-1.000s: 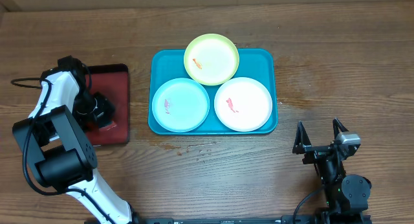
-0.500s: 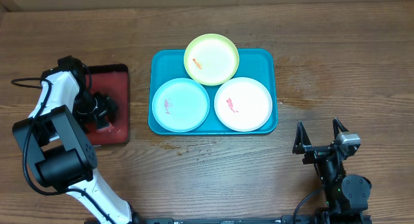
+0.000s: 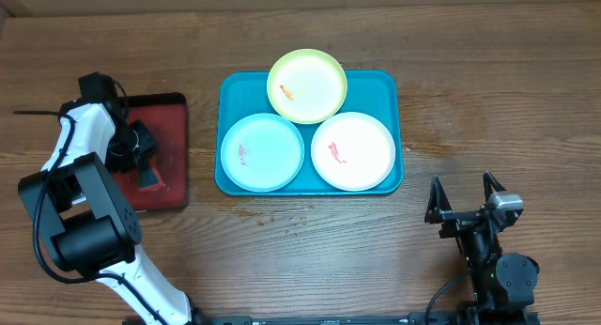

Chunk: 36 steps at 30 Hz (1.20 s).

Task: Clean dirty plates on tray and stack at the side
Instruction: 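Dip and rub the held sponge in the red water with left gripper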

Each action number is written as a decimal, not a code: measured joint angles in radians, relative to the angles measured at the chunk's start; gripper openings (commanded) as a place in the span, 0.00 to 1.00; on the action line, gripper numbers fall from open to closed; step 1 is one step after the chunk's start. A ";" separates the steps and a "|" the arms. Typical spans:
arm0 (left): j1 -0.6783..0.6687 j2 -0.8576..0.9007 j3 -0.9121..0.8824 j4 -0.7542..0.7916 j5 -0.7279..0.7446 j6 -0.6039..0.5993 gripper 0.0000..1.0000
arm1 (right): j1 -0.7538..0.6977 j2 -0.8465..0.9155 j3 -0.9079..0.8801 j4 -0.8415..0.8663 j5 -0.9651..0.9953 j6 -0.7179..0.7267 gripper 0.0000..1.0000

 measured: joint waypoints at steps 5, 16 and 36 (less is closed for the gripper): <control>0.000 0.000 0.000 -0.012 0.000 0.006 0.93 | 0.000 0.000 0.000 0.001 0.000 0.000 1.00; 0.000 0.000 0.003 -0.222 0.003 0.010 0.69 | 0.000 0.000 0.000 0.000 0.000 0.000 1.00; 0.000 0.000 0.004 -0.135 0.003 0.021 1.00 | 0.000 0.000 0.000 0.001 0.000 0.000 1.00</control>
